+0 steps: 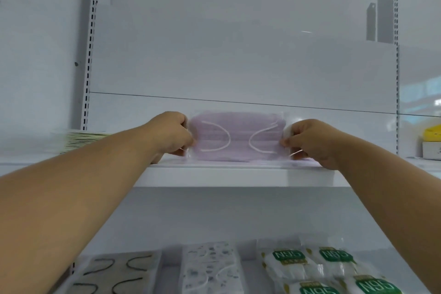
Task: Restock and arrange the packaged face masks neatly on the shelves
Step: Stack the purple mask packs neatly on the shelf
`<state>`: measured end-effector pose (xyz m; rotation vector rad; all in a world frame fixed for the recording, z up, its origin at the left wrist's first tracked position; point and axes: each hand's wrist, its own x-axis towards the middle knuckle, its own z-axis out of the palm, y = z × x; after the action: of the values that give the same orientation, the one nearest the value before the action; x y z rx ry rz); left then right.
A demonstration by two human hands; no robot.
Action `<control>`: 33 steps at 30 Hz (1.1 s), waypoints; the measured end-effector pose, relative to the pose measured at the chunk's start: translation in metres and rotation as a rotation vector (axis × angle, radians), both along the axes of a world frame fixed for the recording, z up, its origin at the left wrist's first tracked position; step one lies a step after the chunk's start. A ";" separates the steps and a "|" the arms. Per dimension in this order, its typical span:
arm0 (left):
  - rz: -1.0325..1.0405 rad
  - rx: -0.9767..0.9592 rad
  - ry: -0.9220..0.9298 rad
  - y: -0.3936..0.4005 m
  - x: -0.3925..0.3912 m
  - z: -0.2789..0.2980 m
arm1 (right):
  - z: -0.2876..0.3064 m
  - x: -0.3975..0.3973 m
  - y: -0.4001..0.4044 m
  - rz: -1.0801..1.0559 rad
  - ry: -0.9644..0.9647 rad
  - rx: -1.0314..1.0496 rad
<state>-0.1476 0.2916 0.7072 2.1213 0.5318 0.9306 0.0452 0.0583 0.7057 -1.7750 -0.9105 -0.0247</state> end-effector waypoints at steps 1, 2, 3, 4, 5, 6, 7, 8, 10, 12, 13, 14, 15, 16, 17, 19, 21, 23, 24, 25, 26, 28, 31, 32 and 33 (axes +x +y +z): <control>-0.022 -0.025 0.008 0.001 0.000 -0.001 | -0.002 0.000 0.000 0.004 0.011 -0.026; -0.040 -0.062 -0.008 0.001 -0.001 -0.001 | -0.004 0.000 -0.001 0.012 0.027 -0.023; -0.058 -0.113 -0.043 -0.001 -0.001 0.001 | -0.004 0.000 -0.001 0.026 0.049 0.016; -0.072 -0.166 -0.090 -0.002 -0.001 0.005 | -0.003 -0.001 0.000 0.040 0.065 0.082; -0.077 -0.211 -0.143 -0.002 -0.001 0.010 | 0.001 -0.002 0.001 0.047 0.072 0.151; -0.069 -0.232 -0.195 -0.002 0.000 0.016 | 0.006 -0.003 0.003 0.040 0.074 0.214; -0.046 -0.218 -0.239 0.001 0.002 0.022 | 0.011 -0.001 0.007 0.017 0.068 0.254; -0.006 -0.161 -0.268 0.004 0.004 0.027 | 0.016 0.000 0.012 -0.012 0.048 0.265; 0.119 0.098 -0.229 0.010 0.009 0.035 | 0.025 0.002 0.024 -0.091 -0.047 0.191; 0.229 0.437 -0.040 0.013 0.014 0.041 | 0.032 0.004 0.038 -0.183 -0.201 0.039; 0.272 0.576 0.073 0.012 0.017 0.044 | 0.035 0.004 0.044 -0.217 -0.289 -0.052; 0.305 0.680 0.180 0.011 0.019 0.046 | 0.038 0.005 0.051 -0.235 -0.363 -0.141; 0.330 0.749 0.283 0.011 0.023 0.047 | 0.042 0.005 0.058 -0.239 -0.417 -0.230; 0.349 0.789 0.380 0.011 0.028 0.049 | 0.046 0.006 0.064 -0.244 -0.465 -0.320; 0.358 0.805 0.476 0.013 0.033 0.052 | 0.050 0.007 0.070 -0.247 -0.503 -0.413; 0.357 0.773 0.639 0.019 0.042 0.058 | 0.057 0.007 0.081 -0.237 -0.523 -0.569; 0.330 0.717 0.723 0.027 0.051 0.063 | 0.062 0.012 0.091 -0.194 -0.481 -0.651; 0.297 0.674 0.736 0.034 0.060 0.063 | 0.060 0.020 0.100 -0.152 -0.438 -0.696; 0.286 0.660 0.750 0.037 0.064 0.061 | 0.057 0.024 0.105 -0.135 -0.430 -0.733; 0.276 0.651 0.780 0.039 0.068 0.057 | 0.054 0.028 0.109 -0.120 -0.430 -0.770; 0.271 0.651 0.816 0.041 0.072 0.053 | 0.050 0.030 0.112 -0.109 -0.427 -0.799; 0.274 0.668 0.862 0.046 0.078 0.048 | 0.045 0.034 0.119 -0.102 -0.444 -0.837; 0.285 0.695 0.867 0.056 0.082 0.044 | 0.043 0.038 0.125 -0.088 -0.462 -0.853; 0.285 0.702 0.878 0.058 0.083 0.042 | 0.042 0.040 0.127 -0.088 -0.469 -0.860; 0.285 0.718 0.894 0.059 0.084 0.040 | 0.041 0.042 0.128 -0.090 -0.485 -0.868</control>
<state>-0.0640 0.3506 0.7475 3.1694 1.0729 0.2469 0.0869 0.1861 0.7467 -2.6872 -1.3039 -0.1403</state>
